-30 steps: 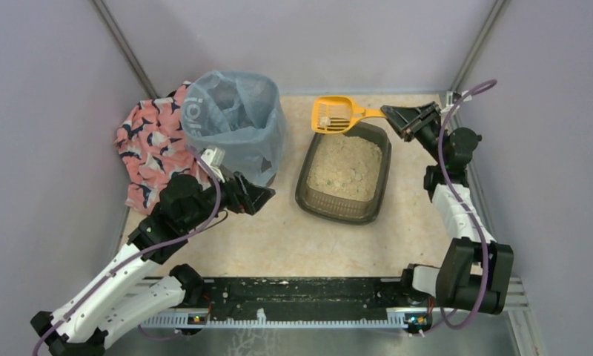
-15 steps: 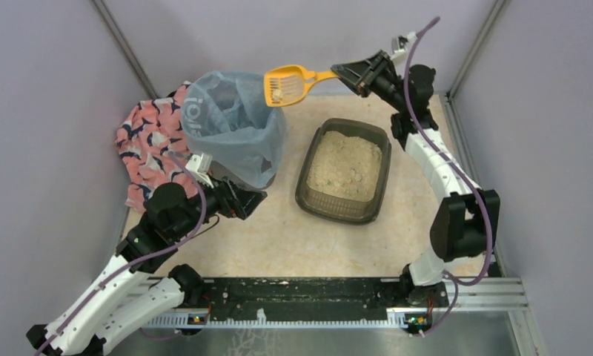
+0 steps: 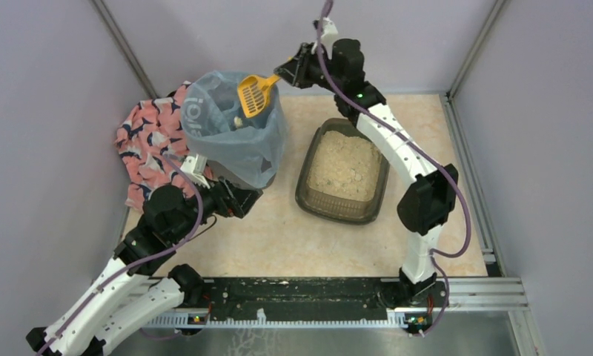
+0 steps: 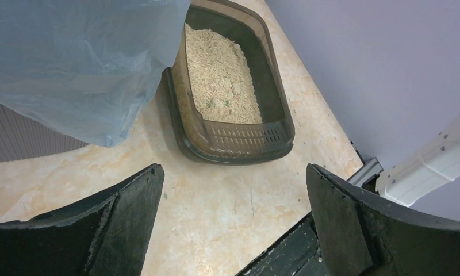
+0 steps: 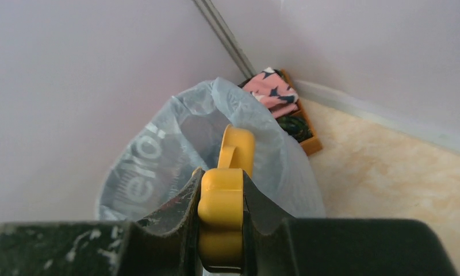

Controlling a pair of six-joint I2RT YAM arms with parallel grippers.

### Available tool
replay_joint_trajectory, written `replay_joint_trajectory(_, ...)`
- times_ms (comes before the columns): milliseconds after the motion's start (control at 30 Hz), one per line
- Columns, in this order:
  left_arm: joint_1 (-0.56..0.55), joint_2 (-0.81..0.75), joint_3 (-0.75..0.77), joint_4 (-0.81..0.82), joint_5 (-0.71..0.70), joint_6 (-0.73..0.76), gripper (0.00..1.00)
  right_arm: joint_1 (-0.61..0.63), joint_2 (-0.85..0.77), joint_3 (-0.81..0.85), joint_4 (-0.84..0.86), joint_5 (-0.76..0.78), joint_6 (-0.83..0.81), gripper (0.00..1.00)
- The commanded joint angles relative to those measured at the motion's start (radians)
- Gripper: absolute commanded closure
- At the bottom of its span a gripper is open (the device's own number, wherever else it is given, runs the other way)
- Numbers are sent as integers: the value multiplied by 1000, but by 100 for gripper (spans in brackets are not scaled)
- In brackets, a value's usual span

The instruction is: Clean the litter box

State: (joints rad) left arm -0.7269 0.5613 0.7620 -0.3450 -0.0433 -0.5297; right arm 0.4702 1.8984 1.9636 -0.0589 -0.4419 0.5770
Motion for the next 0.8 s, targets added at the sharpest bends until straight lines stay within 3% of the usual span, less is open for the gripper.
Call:
replay_joint_trajectory(0,-1,5,-1,8,-39,4,1,141,-90,21,-11,245,-417,100)
replay_joint_trajectory(233,-1,-3,-56,43,-32,-33,1,186,-136,-16,95,273,-462,100)
replay_joint_trajectory(367,-1,1,-65,45,-42,-34,1,153,-201,-66,173,206,-379,100)
replay_joint_trajectory(533,0,-1,-70,37,-85,-51,1,6,-418,-356,444,159,-121,100)
replay_joint_trajectory(767,0,39,-107,125,-15,-43,1,-264,-790,-784,347,284,-58,100)
